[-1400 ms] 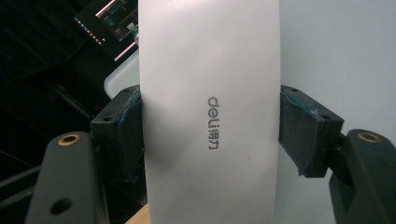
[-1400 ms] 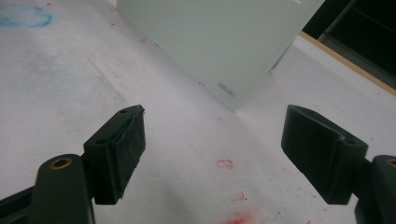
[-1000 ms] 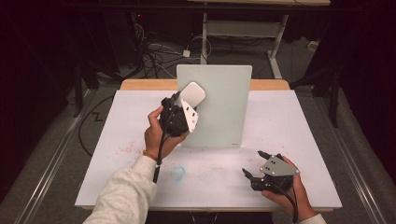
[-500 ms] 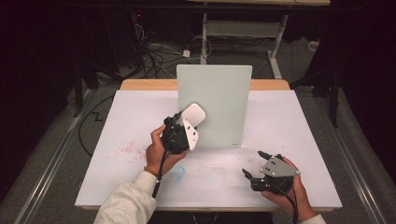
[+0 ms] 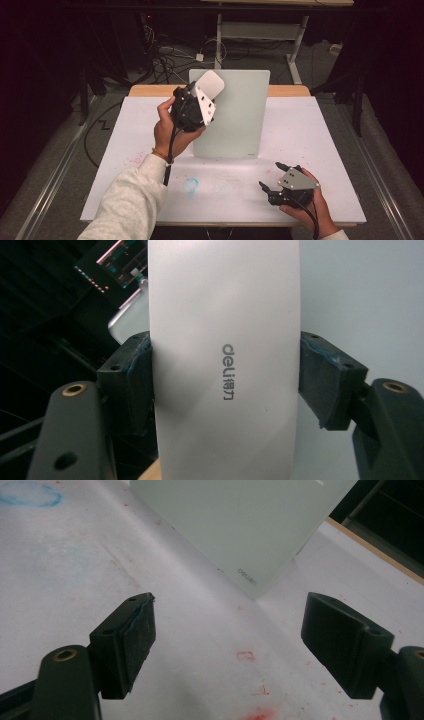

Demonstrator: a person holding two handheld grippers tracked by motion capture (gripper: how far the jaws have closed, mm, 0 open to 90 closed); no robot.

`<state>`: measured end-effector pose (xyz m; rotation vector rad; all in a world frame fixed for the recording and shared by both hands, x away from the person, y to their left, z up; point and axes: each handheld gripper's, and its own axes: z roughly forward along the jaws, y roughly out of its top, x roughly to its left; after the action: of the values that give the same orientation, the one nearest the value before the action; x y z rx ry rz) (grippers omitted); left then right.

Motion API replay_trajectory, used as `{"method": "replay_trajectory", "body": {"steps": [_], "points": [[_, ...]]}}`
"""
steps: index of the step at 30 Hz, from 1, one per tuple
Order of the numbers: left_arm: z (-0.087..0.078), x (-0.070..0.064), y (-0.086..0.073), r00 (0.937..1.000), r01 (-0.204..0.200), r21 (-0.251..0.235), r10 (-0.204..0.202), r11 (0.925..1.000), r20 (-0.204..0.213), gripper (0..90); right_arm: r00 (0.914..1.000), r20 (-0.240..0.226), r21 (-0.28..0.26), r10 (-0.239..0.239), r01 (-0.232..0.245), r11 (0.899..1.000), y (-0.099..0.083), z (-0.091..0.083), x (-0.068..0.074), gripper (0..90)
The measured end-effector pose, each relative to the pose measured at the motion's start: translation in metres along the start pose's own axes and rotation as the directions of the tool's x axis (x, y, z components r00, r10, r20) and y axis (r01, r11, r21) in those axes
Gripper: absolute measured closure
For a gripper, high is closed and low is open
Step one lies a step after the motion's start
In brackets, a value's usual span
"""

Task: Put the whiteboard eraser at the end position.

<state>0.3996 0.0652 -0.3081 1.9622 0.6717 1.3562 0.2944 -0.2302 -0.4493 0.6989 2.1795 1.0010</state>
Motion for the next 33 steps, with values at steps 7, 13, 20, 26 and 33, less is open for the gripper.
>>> {"method": "replay_trajectory", "body": {"steps": [7, 13, 20, 26, 33], "points": [[0.012, -0.001, -0.008, 0.9999, -0.012, 0.054, 0.012, 0.9985, 0.009, 29.1, 1.0, 0.0, -0.003, 0.004, -0.004, 1.0, 0.0, -0.001, -0.001, 22.4], [0.01, -0.024, -0.026, 0.9966, -0.082, 0.095, 0.081, 0.9921, 0.009, 29.1, 1.0, -0.002, -0.001, -0.001, 0.001, 1.0, 0.0, 0.0, 0.0, 22.4], [0.004, -0.048, -0.057, 0.993, -0.087, 0.118, 0.077, 0.9891, 0.089, 29.1, 1.0, -0.004, 0.002, 0.003, -0.003, 1.0, 0.0, 0.0, 0.001, 22.4], [-0.004, -0.06, -0.078, 0.9825, -0.079, 0.14, 0.053, 0.987, 0.179, 29.1, 1.0, -0.001, -0.001, 0.002, -0.002, 1.0, 0.0, -0.001, 0.0, 22.4], [-0.023, -0.059, -0.088, 0.9525, -0.021, 0.117, -0.016, 0.993, 0.304, 29.1, 1.0, -0.002, 0.001, 0.0, 0.0, 1.0, 0.0, 0.0, 0.001, 22.4]]}}
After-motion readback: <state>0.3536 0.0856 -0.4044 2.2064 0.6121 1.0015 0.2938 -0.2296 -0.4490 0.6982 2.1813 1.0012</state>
